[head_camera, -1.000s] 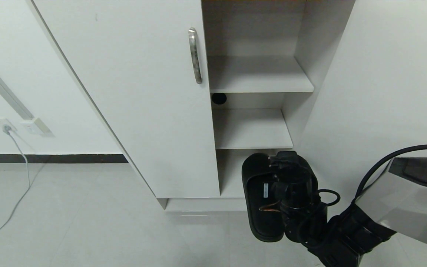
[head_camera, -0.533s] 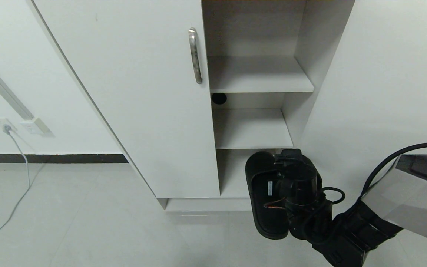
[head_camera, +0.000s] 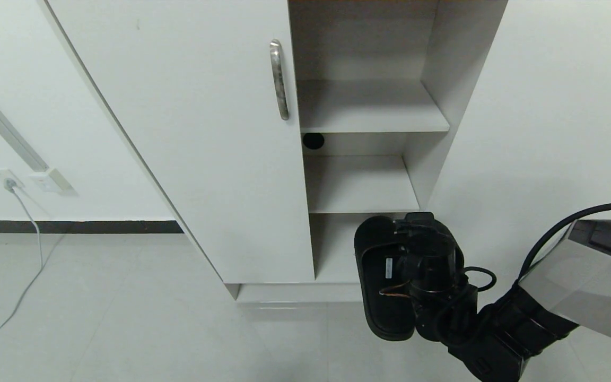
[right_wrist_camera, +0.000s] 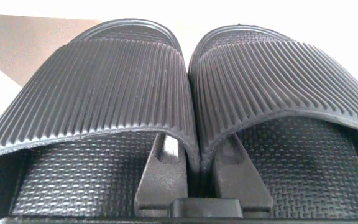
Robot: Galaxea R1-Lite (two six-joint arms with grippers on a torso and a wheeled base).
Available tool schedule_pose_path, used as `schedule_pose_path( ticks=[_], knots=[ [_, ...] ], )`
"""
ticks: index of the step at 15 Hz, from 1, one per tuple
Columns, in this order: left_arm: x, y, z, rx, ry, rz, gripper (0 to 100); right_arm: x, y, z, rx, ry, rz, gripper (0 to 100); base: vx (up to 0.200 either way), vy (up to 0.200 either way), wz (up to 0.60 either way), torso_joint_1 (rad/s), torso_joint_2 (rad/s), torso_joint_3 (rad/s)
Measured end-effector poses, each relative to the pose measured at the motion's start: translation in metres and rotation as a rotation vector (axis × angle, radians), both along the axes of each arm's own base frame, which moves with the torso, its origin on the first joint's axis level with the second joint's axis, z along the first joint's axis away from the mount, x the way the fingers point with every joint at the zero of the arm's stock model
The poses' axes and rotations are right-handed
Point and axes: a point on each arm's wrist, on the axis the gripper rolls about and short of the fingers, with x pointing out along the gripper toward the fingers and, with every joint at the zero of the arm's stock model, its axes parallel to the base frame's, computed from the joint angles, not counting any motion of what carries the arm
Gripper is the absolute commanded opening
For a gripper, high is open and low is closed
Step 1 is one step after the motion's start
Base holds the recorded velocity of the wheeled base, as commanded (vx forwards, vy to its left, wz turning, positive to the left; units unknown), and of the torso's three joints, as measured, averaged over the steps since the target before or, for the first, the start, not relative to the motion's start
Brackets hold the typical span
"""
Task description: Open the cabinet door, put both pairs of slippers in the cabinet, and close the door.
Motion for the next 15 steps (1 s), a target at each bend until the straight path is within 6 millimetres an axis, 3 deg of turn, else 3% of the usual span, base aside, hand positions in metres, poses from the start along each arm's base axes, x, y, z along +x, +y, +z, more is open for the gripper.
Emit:
schedule_pose_path(
  ticks=[6, 11, 15],
  knots=[
    [0.000, 0.000, 0.000, 0.000, 0.000, 0.000, 0, 0.000, 0.005, 0.003, 0.010, -0.010, 0.015, 0, 0.000, 0.000, 0.00, 0.000, 0.00, 0.000],
    [0.000, 0.000, 0.000, 0.001, 0.000, 0.000, 0, 0.005, 0.030, 0.023, 0.063, -0.044, 0.058, 0, 0.000, 0.000, 0.00, 0.000, 0.00, 0.000],
    [0.000, 0.000, 0.000, 0.002, 0.000, 0.000, 0, 0.018, 0.043, 0.018, 0.108, -0.058, 0.059, 0, 0.000, 0.000, 0.00, 0.000, 0.00, 0.000]
  ],
)
